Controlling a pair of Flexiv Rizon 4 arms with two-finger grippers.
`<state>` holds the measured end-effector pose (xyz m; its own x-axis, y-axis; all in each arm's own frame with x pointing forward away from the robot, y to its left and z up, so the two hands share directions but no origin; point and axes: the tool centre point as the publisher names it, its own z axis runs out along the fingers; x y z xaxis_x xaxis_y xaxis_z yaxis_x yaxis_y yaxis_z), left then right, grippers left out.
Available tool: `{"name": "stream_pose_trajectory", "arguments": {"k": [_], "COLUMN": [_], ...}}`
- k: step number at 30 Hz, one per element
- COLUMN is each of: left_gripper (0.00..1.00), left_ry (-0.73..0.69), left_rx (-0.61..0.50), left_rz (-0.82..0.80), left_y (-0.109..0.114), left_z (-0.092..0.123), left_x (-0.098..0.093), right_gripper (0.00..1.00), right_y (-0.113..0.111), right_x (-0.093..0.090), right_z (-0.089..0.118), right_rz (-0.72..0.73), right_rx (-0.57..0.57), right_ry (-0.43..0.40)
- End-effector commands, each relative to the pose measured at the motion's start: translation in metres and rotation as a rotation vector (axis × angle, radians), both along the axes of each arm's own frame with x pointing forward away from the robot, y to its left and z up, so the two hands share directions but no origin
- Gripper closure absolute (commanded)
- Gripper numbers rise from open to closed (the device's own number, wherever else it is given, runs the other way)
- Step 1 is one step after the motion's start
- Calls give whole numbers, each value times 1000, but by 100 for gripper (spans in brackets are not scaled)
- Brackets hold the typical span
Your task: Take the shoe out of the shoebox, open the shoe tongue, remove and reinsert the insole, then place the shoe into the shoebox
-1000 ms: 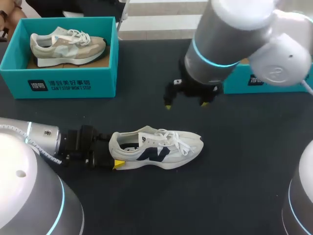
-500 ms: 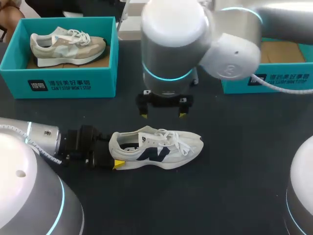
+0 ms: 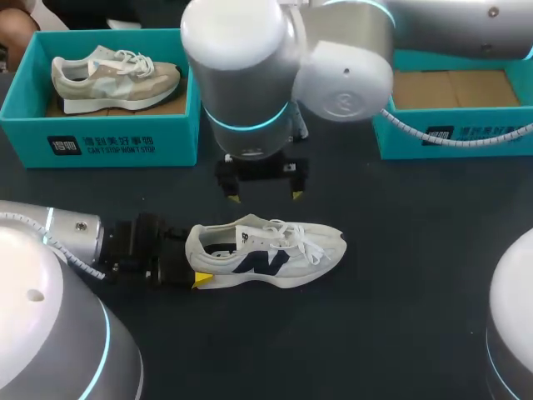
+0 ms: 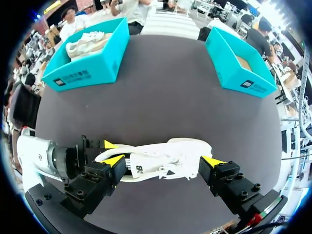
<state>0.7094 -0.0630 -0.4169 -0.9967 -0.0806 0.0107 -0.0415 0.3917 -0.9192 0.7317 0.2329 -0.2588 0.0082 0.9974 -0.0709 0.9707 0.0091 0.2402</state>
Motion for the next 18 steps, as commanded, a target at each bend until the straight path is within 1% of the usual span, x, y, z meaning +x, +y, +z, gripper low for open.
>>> {"name": "stream_pose_trajectory", "arguments": {"k": [1,4,8,12,18], "left_gripper": [100,100,100,100,100], "left_ry": [2,2,2,2,2], "left_rx": [5,5,5,5,5], "left_rz": [1,1,1,1,1], "left_y": [1,1,1,1,1], "left_z": [-3,-3,-3,-3,-3], "left_x": [0,0,0,0,0], "right_gripper": [0,0,0,0,0], "right_y": [29,33,37,44,47], "right_x": [-20,-25,-29,-32,-35], "right_z": [-28,-38,-50,-63,-79], "right_rz": [-184,-202,-181,-161,-164], "right_rx": [-167,-196,-261,-300,-345], "right_ry": [-72,-87,-76,-48,-21]}}
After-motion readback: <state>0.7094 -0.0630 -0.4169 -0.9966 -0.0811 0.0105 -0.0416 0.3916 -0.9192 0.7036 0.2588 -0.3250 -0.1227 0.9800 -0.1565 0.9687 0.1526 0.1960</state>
